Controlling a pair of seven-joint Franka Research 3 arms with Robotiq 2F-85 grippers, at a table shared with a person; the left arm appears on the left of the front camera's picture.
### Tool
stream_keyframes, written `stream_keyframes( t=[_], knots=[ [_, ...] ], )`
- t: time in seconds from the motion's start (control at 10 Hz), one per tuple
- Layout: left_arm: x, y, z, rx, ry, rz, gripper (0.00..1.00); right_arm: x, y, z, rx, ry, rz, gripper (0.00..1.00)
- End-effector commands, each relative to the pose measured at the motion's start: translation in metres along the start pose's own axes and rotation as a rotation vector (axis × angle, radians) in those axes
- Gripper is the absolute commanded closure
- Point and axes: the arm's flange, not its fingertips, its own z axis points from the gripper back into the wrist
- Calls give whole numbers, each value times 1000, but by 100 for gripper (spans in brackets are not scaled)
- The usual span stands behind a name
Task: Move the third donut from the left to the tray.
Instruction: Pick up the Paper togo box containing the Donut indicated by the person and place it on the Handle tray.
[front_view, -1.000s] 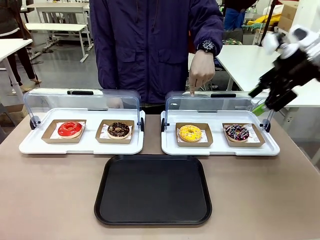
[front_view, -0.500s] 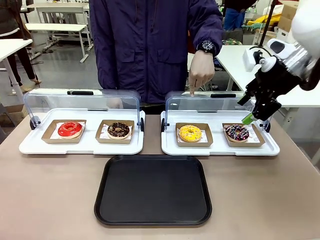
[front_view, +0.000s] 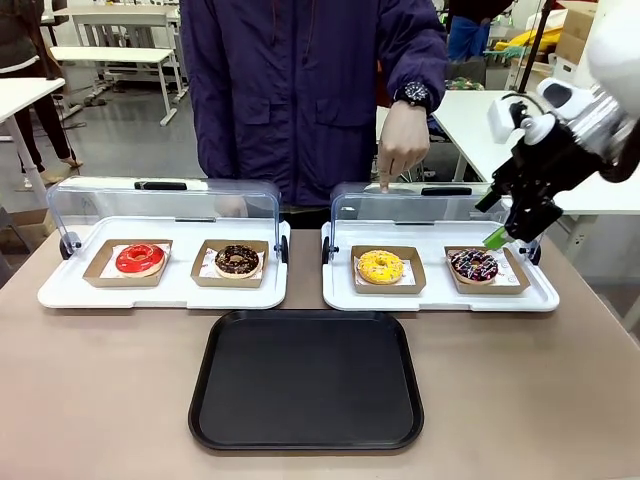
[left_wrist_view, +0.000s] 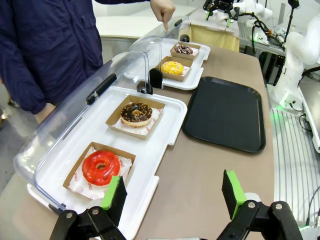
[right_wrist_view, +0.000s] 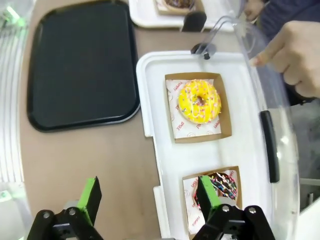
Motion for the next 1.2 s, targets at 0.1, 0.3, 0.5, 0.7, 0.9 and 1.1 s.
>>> stream_keyframes(
  t=[0.1, 0.3, 0.5, 0.7, 0.9, 1.1],
  knots=[
    [1, -1, 1, -6, -5, 0, 0, 14, -23, -55, 29, 90, -16, 0],
    [1, -1, 1, -6, -5, 0, 0, 20, -25, -92, 39, 154, -1, 0],
    [1, -1, 1, -6, -5, 0, 0, 30, -26, -119, 5, 193, 22, 0],
    [1, -1, 1, -6, -5, 0, 0, 36, -30, -142, -7, 235, 26, 0],
    [1, -1, 1, -6, -5, 0, 0, 40, -29, -159, -45, 260, 42, 0],
    [1, -1, 1, -6, -5, 0, 0, 40, -31, -172, -83, 288, 65, 0]
  ],
)
